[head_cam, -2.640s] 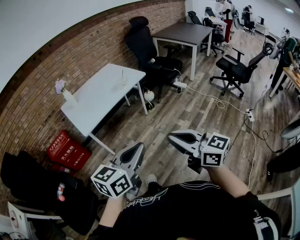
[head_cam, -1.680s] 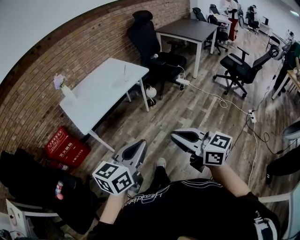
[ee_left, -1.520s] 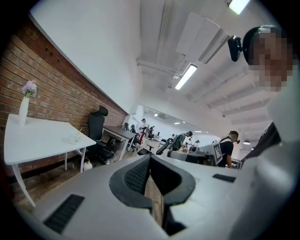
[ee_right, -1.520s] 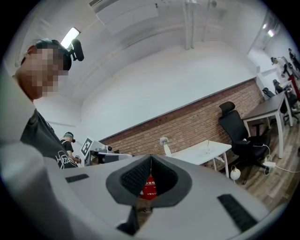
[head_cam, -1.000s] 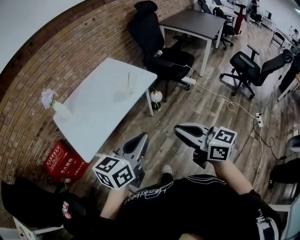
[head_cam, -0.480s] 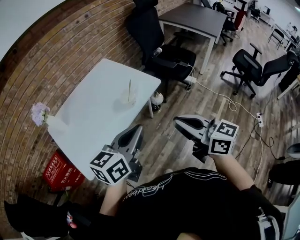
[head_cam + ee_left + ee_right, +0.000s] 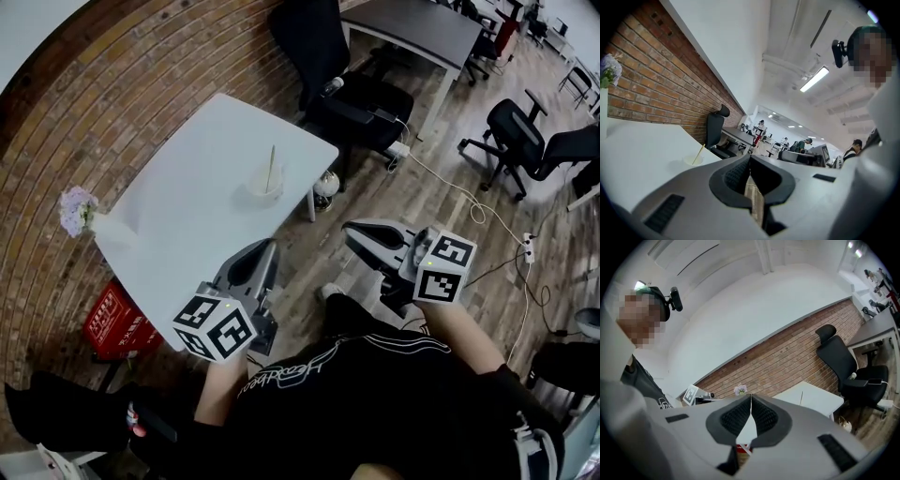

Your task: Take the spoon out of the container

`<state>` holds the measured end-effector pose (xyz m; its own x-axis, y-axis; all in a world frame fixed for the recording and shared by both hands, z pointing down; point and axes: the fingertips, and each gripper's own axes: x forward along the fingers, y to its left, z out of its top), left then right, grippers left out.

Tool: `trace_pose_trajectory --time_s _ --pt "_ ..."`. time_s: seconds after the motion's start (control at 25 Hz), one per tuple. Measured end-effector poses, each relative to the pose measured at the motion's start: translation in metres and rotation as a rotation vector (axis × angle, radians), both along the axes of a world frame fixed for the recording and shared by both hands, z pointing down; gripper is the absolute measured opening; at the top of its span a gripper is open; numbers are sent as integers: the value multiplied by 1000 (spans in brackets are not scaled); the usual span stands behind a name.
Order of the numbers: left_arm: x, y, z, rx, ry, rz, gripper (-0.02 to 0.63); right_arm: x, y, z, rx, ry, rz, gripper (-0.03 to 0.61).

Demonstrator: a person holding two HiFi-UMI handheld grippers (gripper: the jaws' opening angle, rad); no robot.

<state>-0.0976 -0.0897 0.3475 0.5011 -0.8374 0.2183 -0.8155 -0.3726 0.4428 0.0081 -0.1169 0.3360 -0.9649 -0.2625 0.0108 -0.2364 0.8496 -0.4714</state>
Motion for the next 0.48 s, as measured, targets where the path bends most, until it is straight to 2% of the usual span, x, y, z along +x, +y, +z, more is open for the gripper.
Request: trace_pose_trajectory --time_s 0.48 --pt "-56 -95 10 -46 -2 -155 5 -62 -117 11 -47 3 -136 -3"
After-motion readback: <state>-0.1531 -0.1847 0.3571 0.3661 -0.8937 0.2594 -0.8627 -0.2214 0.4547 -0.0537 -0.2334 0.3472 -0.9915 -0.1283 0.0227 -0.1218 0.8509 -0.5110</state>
